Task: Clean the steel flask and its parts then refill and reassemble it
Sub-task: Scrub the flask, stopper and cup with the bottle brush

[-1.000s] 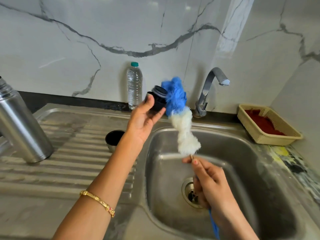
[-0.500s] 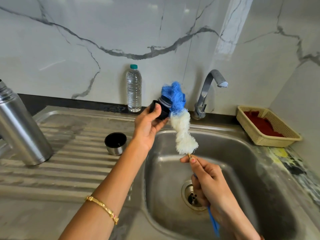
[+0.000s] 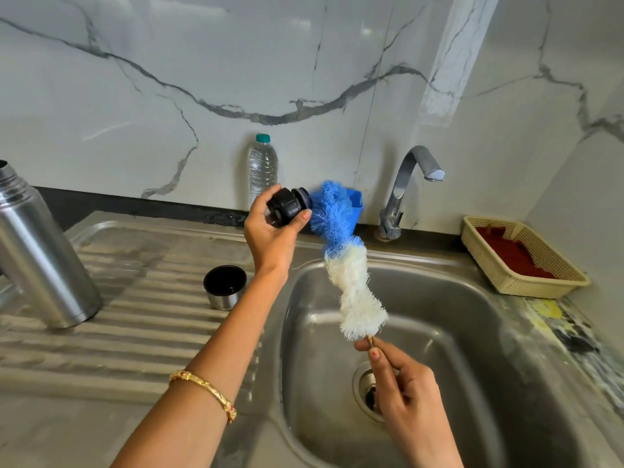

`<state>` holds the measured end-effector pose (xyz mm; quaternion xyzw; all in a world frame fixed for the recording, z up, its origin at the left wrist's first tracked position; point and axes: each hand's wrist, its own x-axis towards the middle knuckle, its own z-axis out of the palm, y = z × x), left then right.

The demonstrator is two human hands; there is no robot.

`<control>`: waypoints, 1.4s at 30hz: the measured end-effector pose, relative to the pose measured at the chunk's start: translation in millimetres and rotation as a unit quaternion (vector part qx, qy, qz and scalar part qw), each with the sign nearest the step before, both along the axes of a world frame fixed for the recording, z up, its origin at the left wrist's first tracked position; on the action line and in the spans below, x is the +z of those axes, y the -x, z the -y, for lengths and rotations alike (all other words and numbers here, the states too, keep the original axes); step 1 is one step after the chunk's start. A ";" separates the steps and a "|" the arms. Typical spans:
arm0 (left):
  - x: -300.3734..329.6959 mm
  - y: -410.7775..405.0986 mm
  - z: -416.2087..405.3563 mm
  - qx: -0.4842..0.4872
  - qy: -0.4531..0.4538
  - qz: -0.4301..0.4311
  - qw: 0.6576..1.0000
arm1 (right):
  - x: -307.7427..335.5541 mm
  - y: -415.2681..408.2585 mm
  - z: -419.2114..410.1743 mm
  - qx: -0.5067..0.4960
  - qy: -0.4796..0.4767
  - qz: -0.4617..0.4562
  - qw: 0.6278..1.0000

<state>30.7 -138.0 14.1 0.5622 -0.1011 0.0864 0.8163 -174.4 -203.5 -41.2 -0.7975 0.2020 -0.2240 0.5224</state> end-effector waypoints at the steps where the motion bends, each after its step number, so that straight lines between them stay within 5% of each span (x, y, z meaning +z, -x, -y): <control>1: 2.8 -1.4 -2.0 -0.013 -0.003 0.005 1.000 | 1.4 -0.5 2.0 -0.002 0.009 0.003 1.000; 5: 5.6 7.3 -1.6 -0.099 -0.061 0.009 0.993 | 20.9 -10.8 13.3 0.005 0.041 0.026 0.999; 9: 7.9 11.1 -6.7 -0.135 0.036 -0.080 0.987 | 31.6 -22.2 16.2 0.016 0.042 0.041 0.998; 17: 6.9 4.2 -14.5 -0.155 0.080 -0.125 0.977 | 26.6 8.3 9.8 0.044 -0.039 0.015 0.998; 29: 7.5 0.2 -17.8 -0.144 0.075 -0.116 0.980 | 25.9 9.5 1.4 0.057 -0.073 -0.013 0.996; 35: 6.4 13.8 -10.0 -0.220 0.012 -0.058 0.974 | 30.3 -16.1 16.2 0.042 -0.082 -0.023 0.995; 42: 4.9 14.6 -14.1 -0.161 0.050 -0.059 0.984 | 18.1 -2.8 -3.3 0.028 -0.103 -0.014 0.994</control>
